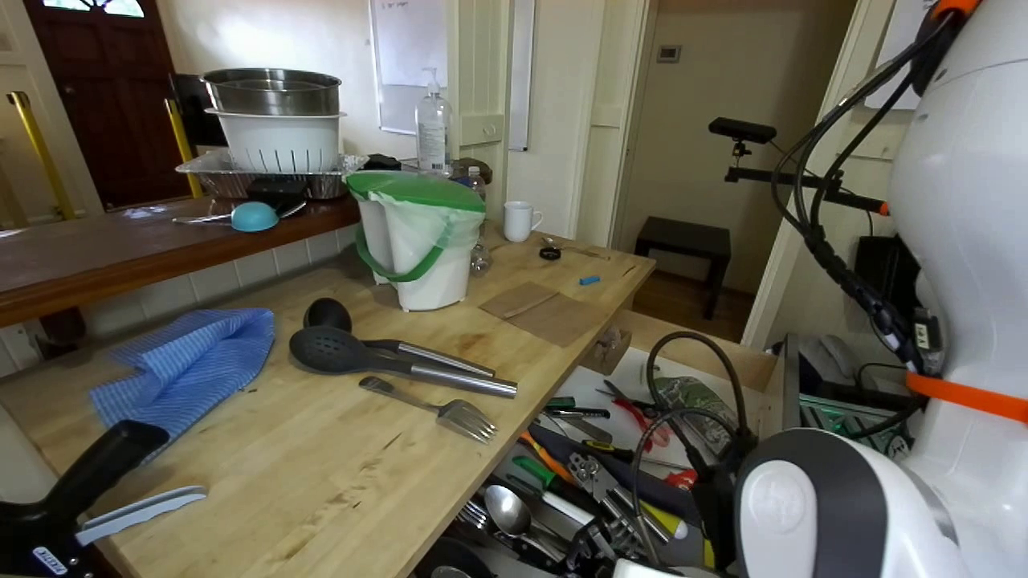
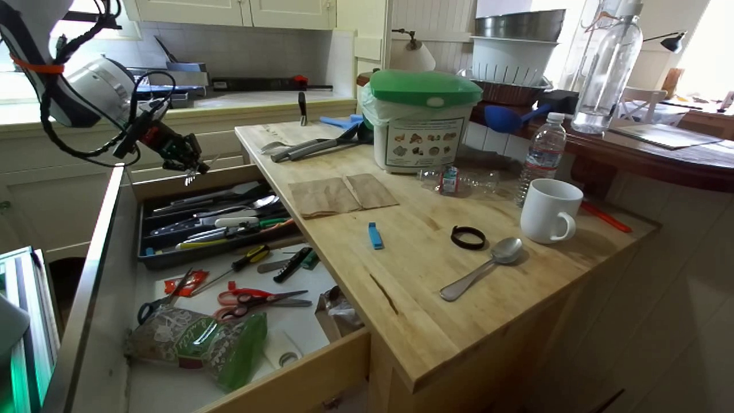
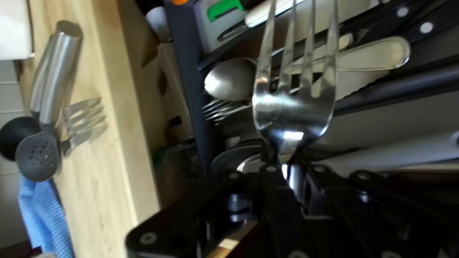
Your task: Place one silver fork in the open drawer.
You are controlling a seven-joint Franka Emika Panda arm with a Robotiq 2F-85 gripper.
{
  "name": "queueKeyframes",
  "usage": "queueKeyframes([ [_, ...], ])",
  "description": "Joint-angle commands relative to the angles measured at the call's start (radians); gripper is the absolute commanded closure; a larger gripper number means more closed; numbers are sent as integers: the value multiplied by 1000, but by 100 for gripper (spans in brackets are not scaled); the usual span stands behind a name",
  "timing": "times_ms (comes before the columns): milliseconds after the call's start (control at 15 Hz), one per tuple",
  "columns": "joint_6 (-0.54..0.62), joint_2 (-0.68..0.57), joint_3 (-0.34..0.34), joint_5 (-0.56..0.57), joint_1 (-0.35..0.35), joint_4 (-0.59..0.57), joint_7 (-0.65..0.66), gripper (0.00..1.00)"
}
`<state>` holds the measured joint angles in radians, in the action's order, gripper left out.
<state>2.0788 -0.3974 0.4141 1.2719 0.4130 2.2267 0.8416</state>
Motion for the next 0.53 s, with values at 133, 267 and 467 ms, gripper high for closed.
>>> queueKeyframes([
  [133,142,-22,-58,-134,-43,13,99,97],
  [267,206,-30,-88,-140,-54,25,170,97],
  [467,305,-49,-129,-151,-72,34,265,97],
])
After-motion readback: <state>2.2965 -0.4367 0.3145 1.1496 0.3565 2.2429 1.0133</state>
